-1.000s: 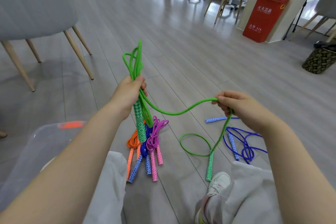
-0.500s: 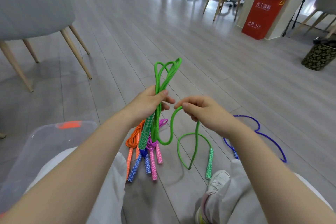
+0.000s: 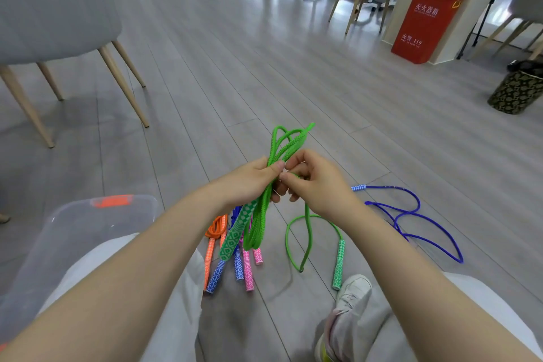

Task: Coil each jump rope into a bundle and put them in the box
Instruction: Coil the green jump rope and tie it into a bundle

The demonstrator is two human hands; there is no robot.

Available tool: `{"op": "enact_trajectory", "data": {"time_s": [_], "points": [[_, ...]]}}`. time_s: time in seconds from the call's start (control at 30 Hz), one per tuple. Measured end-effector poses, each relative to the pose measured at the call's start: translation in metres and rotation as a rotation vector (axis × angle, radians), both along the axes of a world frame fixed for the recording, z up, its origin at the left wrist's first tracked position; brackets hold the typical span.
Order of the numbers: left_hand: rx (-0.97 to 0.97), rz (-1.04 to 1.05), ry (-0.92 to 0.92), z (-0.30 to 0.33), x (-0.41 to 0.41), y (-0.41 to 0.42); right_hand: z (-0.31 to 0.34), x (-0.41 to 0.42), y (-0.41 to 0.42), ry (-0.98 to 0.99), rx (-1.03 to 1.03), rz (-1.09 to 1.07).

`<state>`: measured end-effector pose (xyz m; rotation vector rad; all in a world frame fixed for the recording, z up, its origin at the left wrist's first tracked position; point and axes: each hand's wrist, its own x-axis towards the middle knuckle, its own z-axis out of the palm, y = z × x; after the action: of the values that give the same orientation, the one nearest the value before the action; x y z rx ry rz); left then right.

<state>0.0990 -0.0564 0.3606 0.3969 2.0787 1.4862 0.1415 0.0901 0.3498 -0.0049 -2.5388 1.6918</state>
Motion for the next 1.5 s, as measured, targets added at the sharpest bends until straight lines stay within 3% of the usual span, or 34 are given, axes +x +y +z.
{"op": "enact_trajectory", "data": {"time_s": [0.17, 0.27, 0.4, 0.53, 0.77, 0.9, 1.1, 1.17, 1.27, 1.37, 1.5], "points": [[0.002, -0.015, -0.083, 0.002, 0.006, 0.004, 0.0, -0.001, 0.006, -0.042, 0.085, -0.076], [0.186, -0.001, -0.281, 0.008, 0.003, 0.002, 0.003, -0.002, 0.012, -0.066, 0.061, -0.139], [0.306, -0.085, -0.362, 0.013, -0.001, -0.004, 0.006, -0.003, 0.018, -0.109, 0.182, -0.199], [0.251, -0.202, -0.396, 0.015, 0.0, -0.01, 0.01, 0.002, 0.024, -0.061, 0.421, -0.202], [0.112, -0.258, -0.383, 0.005, -0.001, -0.008, 0.009, 0.003, 0.03, -0.019, 0.437, -0.08], [0.119, -0.151, -0.324, 0.01, -0.004, -0.01, 0.009, 0.001, 0.05, -0.093, 0.297, -0.044], [0.157, -0.046, -0.208, 0.009, -0.006, -0.01, 0.018, 0.007, 0.081, -0.148, 0.261, -0.083], [0.197, 0.077, -0.135, 0.01, -0.014, -0.014, 0.023, 0.01, 0.09, -0.137, 0.298, -0.118], [0.296, 0.429, -0.062, 0.01, -0.038, -0.029, 0.033, 0.018, 0.102, -0.11, 0.322, -0.218], [0.389, 0.701, -0.053, 0.008, -0.056, -0.046, 0.04, 0.02, 0.108, -0.065, 0.194, -0.292], [0.406, 0.688, -0.134, 0.003, -0.053, -0.042, 0.035, 0.013, 0.088, -0.009, 0.022, -0.241]]}}
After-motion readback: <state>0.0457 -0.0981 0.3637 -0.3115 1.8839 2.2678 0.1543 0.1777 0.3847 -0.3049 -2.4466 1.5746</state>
